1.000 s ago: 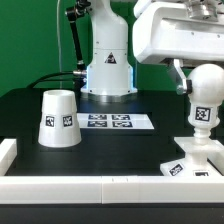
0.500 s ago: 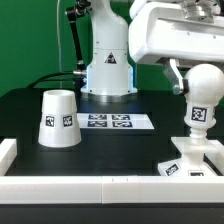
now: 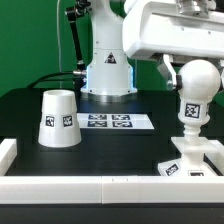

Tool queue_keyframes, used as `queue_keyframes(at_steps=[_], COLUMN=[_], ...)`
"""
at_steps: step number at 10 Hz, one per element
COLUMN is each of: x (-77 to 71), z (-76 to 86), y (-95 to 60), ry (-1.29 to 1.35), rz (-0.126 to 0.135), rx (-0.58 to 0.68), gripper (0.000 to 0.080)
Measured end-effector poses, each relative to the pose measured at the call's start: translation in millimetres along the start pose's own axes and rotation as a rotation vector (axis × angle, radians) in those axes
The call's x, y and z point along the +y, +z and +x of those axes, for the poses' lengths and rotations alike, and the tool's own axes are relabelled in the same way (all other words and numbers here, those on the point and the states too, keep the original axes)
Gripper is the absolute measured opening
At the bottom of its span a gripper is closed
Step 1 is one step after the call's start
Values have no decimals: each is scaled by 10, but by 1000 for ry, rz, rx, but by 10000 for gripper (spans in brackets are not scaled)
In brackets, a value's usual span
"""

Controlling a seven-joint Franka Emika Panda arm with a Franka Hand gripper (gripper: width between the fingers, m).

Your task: Assemble lamp

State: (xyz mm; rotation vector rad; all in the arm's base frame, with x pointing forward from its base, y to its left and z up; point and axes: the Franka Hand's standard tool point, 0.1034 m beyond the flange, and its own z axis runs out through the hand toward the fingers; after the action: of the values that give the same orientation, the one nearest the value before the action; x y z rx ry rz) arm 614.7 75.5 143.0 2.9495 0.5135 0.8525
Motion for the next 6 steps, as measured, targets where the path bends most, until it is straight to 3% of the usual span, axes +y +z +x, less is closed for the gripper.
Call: queue_keyframes(at_steps=[6], x=[-55], z=[-60], y=[54], ry=[-5], rz=[4], rx=[-3], gripper=[579])
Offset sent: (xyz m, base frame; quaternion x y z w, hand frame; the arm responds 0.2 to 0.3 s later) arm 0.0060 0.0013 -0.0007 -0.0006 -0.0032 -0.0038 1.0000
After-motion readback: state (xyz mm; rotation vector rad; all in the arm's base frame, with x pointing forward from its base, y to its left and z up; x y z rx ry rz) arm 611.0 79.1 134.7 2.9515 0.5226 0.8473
